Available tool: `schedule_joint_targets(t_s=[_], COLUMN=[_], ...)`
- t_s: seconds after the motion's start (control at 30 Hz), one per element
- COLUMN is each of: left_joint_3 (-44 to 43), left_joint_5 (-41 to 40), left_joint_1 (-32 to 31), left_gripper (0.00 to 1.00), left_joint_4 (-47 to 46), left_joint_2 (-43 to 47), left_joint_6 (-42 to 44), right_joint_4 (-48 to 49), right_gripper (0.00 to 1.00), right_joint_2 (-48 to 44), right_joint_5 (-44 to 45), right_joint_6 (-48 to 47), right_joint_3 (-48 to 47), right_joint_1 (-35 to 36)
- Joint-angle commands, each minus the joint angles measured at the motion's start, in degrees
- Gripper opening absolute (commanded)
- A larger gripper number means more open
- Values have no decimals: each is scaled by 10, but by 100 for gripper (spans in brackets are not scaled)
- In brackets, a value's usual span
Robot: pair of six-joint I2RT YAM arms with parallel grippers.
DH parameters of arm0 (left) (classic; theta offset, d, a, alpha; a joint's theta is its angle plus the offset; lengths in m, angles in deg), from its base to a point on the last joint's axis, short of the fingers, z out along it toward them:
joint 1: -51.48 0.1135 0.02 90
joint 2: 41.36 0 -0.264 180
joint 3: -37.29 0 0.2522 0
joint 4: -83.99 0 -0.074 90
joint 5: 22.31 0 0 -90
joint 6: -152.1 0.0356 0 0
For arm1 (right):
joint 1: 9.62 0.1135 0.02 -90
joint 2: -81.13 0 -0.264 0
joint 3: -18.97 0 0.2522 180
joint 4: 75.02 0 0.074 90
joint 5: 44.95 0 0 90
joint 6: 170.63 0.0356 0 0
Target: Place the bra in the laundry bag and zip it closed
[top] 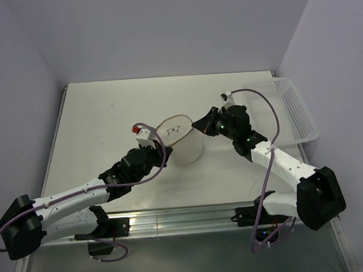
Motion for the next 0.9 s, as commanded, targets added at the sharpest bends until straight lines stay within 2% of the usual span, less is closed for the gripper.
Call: schedule_joint_targets(t_s=[0.0, 0.23, 0.33, 0.37, 0.4, 0.43, 0.47, 0.5, 0.6, 0.63, 0.67, 0.73, 0.77, 0.8, 0.83, 0.87], left_joint_3=[14, 10, 11, 12, 12, 11, 7, 0, -15, -26, -33, -62, -74, -83, -102, -111], left_joint_5=[-63, -119, -113, -112, -110, -112, -113, -114, -128, -131, -136, -145, -155, -157, -160, -163], left_joint_1=[-1, 4, 4, 4, 4, 5, 4, 4, 4, 4, 4, 4, 4, 4, 4, 4], left_gripper=[0, 0, 0, 3, 9, 26, 36, 54, 69, 75, 77, 82, 83, 85, 89, 89], left_joint_4=[97, 155, 144, 137, 135, 134, 135, 142, 165, 184, 191, 225, 239, 258, 266, 274], left_joint_2=[44, 68, 64, 62, 62, 63, 65, 70, 104, 124, 133, 145, 155, 161, 171, 176], left_joint_6=[6, -5, -7, -11, -13, -16, -16, -18, -23, -24, -22, -26, -27, -27, -25, -24], right_joint_4=[35, 44, 67, 78, 82, 84, 87, 98, 108, 106, 95, 81, 69, 52, 33, 0], right_gripper=[0, 0, 0, 0, 0, 0, 0, 0, 1, 5, 20, 42, 71, 87, 99, 100], right_joint_2=[14, 21, 18, 17, 17, 19, 20, 22, 20, 20, 20, 6, -3, -32, -49, -65], right_joint_5=[42, 22, -10, -15, -21, -27, -31, -35, -26, -25, -30, -28, -19, -12, -2, 19], right_joint_6=[-29, -27, -15, -10, -9, -8, -6, -4, -1, -3, -5, -10, -13, -18, -32, -38], right_joint_3=[-26, -15, 3, 17, 24, 28, 43, 52, 91, 98, 106, 112, 115, 112, 105, 91], right_joint_1=[-55, -66, -64, -59, -58, -56, -51, -49, -45, -44, -44, -44, -44, -44, -44, -44])
